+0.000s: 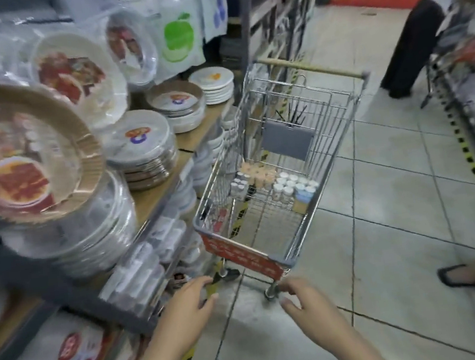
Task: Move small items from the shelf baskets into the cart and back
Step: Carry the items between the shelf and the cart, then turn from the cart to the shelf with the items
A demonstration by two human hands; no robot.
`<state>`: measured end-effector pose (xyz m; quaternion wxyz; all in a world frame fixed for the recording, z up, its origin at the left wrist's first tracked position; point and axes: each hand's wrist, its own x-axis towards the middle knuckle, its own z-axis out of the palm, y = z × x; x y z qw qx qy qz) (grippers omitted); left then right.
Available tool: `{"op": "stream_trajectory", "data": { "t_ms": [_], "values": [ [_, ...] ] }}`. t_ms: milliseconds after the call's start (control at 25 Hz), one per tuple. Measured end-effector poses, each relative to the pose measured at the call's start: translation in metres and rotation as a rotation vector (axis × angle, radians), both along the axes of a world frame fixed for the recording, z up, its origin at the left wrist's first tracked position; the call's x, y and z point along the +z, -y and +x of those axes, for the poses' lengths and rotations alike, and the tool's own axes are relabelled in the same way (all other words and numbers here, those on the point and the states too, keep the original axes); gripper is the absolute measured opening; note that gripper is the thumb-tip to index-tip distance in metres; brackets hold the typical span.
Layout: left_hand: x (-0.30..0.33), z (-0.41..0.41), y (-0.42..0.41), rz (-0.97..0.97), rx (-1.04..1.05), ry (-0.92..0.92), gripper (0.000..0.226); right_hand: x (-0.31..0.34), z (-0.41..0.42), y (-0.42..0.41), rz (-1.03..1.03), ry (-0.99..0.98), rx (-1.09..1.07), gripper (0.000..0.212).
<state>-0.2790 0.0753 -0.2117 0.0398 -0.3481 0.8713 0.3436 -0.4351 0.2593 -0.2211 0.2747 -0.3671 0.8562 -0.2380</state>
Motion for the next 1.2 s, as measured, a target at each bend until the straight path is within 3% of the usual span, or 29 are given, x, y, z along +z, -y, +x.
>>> {"op": "stream_trajectory", "data": {
  "t_ms": [240,680,1000,1200],
  "values": [
    [-0.015,-0.057,0.053,0.049,0.048,0.014,0.038,-0.007,-0.050,0.057,-0.009,0.057,0.019,0.032],
    [-0.063,-0.287,0.163,0.143,-0.218,0.094,0.034,-0.054,-0.228,0.134,0.097,0.167,-0.378,0.036],
    [-0.146,-0.397,0.162,0.305,-0.336,0.204,0.026,-0.122,-0.314,0.180,0.196,0.384,-0.582,0.044],
    [-0.207,-0.438,0.158,0.444,-0.300,0.266,0.024,-0.178,-0.361,0.191,0.175,0.516,-0.831,0.031]
  ]
}}
